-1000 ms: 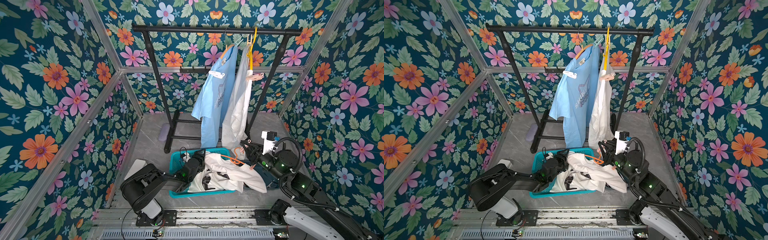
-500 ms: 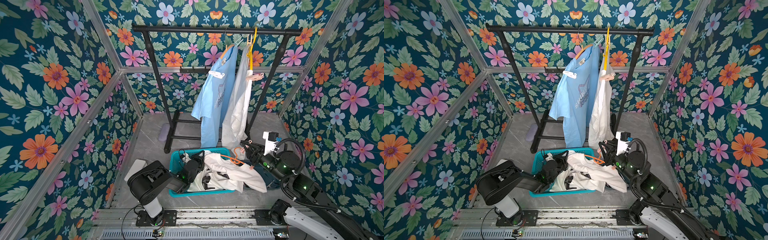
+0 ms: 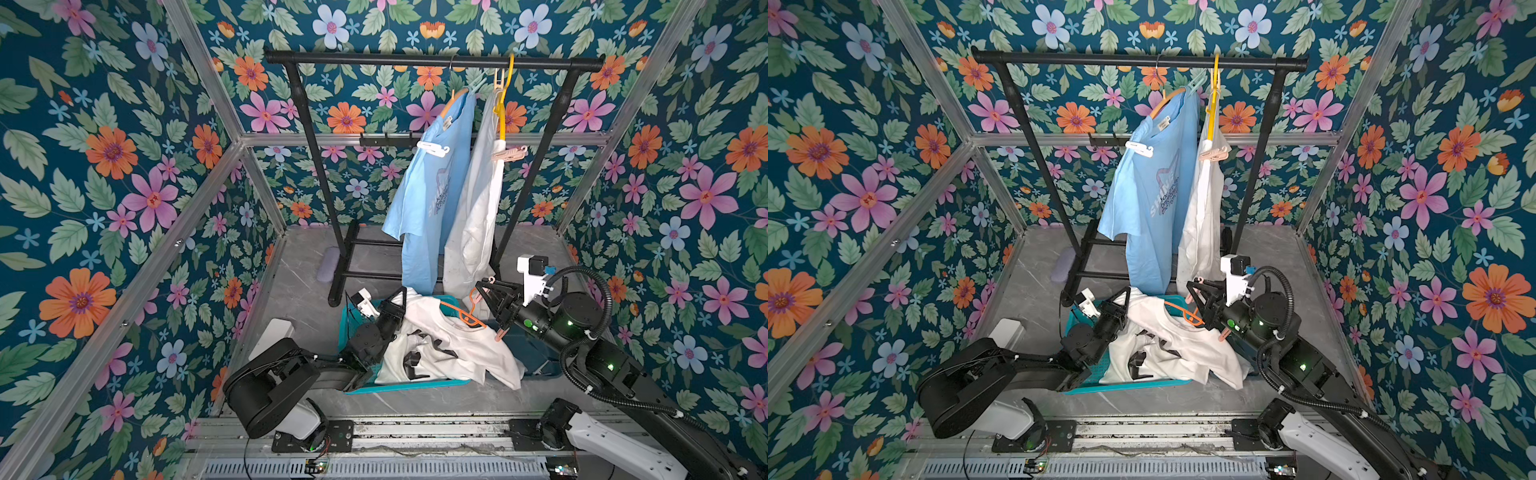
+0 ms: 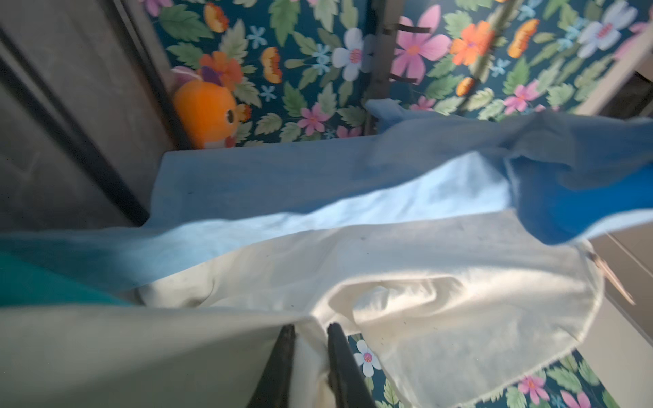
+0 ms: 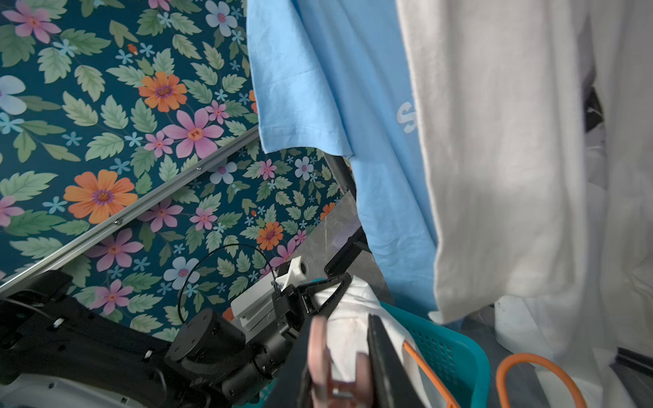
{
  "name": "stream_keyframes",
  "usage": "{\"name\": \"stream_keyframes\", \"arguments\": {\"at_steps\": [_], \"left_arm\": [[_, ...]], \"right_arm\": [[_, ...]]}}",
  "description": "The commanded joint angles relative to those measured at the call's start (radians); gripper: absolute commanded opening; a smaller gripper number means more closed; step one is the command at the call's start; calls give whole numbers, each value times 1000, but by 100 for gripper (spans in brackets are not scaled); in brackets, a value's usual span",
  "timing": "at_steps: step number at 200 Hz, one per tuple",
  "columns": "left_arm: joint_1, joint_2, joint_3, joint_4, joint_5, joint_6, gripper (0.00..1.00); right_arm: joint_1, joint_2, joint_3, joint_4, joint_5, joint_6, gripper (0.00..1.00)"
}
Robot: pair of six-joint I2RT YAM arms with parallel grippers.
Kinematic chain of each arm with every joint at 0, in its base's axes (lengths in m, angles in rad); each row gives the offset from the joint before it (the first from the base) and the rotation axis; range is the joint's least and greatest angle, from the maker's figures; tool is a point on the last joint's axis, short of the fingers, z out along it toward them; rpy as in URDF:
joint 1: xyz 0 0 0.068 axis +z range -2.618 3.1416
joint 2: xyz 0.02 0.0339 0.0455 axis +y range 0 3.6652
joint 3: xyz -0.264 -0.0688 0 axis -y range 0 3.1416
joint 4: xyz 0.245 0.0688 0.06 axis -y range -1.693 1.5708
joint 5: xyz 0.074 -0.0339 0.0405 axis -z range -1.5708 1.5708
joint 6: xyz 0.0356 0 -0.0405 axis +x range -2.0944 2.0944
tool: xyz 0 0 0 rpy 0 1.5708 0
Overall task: Use clothespins to secure the t-shirt on both sides of the hanger
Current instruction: Pick up the hanger from the basket.
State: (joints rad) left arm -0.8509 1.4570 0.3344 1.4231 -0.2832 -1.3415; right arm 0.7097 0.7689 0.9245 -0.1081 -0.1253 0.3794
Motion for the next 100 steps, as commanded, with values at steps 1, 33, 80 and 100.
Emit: {"name": "stream_keyframes", "arguments": {"at_steps": [1, 33, 80, 100], "left_arm": [[8, -24, 5, 199, 151, 239, 0], [45, -46, 26, 297, 359, 302, 0], [83, -123, 81, 298, 561, 347, 0], [90, -148, 115, 297, 593, 345, 0]], "right_arm": [[0, 53, 65, -50, -185, -105, 0], [0, 135, 171, -125, -327, -206, 0], [0, 214, 226, -92, -368, -237, 0], [0, 232, 249, -58, -339, -241, 0]]}}
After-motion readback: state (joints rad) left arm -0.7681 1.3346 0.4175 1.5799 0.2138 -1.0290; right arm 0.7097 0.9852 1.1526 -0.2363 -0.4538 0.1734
